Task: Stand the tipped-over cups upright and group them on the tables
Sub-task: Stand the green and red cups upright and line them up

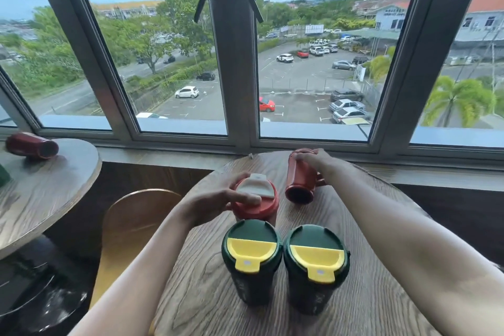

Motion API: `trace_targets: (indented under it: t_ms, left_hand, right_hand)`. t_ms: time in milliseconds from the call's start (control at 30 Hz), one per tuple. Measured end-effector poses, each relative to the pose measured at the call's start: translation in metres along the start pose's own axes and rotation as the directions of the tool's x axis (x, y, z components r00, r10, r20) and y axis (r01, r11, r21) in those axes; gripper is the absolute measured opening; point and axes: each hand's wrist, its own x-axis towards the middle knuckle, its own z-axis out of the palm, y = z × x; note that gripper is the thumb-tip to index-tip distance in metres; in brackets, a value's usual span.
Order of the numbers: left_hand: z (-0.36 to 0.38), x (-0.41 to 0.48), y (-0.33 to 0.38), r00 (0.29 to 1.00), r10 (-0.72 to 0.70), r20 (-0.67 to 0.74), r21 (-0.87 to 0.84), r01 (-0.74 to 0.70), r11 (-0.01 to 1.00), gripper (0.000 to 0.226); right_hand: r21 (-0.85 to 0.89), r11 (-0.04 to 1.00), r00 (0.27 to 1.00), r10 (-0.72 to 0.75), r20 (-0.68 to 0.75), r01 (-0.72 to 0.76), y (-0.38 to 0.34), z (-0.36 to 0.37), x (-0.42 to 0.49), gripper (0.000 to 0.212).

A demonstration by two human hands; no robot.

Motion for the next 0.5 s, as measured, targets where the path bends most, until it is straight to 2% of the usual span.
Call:
trace_targets:
  t_ms: [67, 133, 200, 300, 400, 500]
  left_hand:
    - [0.001, -0.001, 0.000, 1.000, 0.006, 0.006, -0.004, -0.006, 1.000, 0.035]
    - [0.003, -0.004, 0.002, 0.999, 0.006, 0.037, -0.033, -0.004, 0.999, 0.023]
    - [0.004, -0.006, 0.001, 0.999, 0.003, 0.045, -0.049, -0.001, 0.999, 0.027]
    - [0.005, -0.007, 0.001, 1.000, -0.007, 0.031, -0.062, 0.009, 0.998, 0.046]
    - [0.008, -0.008, 0.001, 1.000, 0.001, 0.008, -0.068, -0.001, 0.998, 0.049]
    - [0.009, -0.008, 0.000, 1.000, 0.001, 0.009, -0.068, 0.000, 0.998, 0.051]
  right_hand:
    - [0.056, 0.996, 0.997, -0.065, -0.034, 0.067, 0.005, 0.003, 0.001, 0.068]
    - [0.085, 0.978, 0.980, -0.183, -0.078, 0.190, 0.009, 0.004, -0.011, 0.071]
    - [0.067, 0.927, 0.927, -0.361, -0.097, 0.368, 0.013, 0.003, -0.032, 0.071]
    - [0.052, 0.828, 0.829, -0.558, -0.031, 0.559, 0.028, -0.001, -0.060, 0.063]
    - [0.062, 0.782, 0.780, -0.624, 0.050, 0.621, 0.044, -0.006, -0.077, 0.059]
    - [0.098, 0.783, 0.780, -0.621, 0.074, 0.614, 0.048, -0.013, -0.099, 0.052]
